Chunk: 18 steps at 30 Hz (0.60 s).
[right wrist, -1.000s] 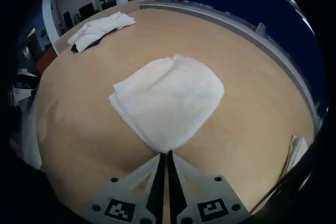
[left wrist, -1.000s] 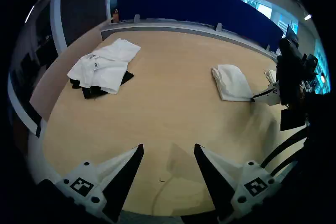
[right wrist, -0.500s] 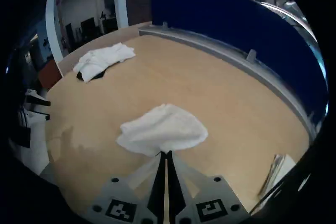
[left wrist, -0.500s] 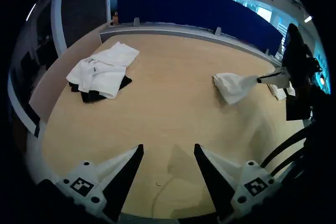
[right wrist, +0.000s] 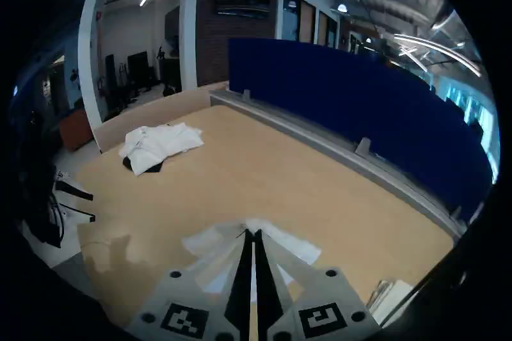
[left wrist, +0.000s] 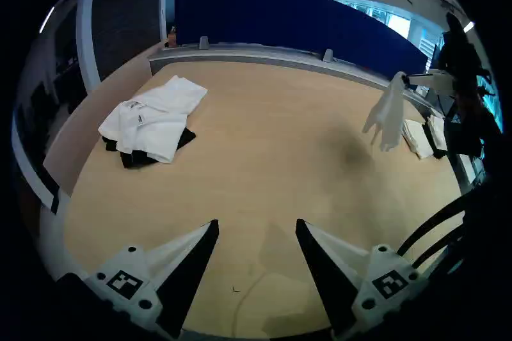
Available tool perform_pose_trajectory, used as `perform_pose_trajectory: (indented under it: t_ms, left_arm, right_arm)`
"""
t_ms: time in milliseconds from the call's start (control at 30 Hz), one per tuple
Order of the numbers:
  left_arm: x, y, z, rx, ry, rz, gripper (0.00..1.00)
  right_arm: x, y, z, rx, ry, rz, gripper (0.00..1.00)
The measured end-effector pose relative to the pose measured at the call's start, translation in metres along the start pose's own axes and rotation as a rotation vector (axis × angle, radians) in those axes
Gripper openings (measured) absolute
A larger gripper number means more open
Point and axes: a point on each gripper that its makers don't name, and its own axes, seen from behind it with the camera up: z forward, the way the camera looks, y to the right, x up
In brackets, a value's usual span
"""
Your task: Fold towel
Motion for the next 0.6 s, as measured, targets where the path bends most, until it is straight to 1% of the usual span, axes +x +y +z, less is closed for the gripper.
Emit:
perform_pose_trajectory:
  t_ms: [167,367,600]
  left_arm:
    - [0.003,0.006,0.001,-0.007,0.007,0.011,0.89]
    - [0.007,0.011,0.000,-0.013,0.011,0.019,0.89]
    - [0.005,0.015,-0.001,-0.016,0.010,0.018,0.89]
  right_arm:
    - [0.001,0.012,-0.008,-0.023,0.006,0.005,0.02]
    - [-0.001,0.028,-0.014,-0.042,0.015,0.043,0.02]
    - [-0.004,0.055,-0.026,-0.073,0.016,0.068,0.02]
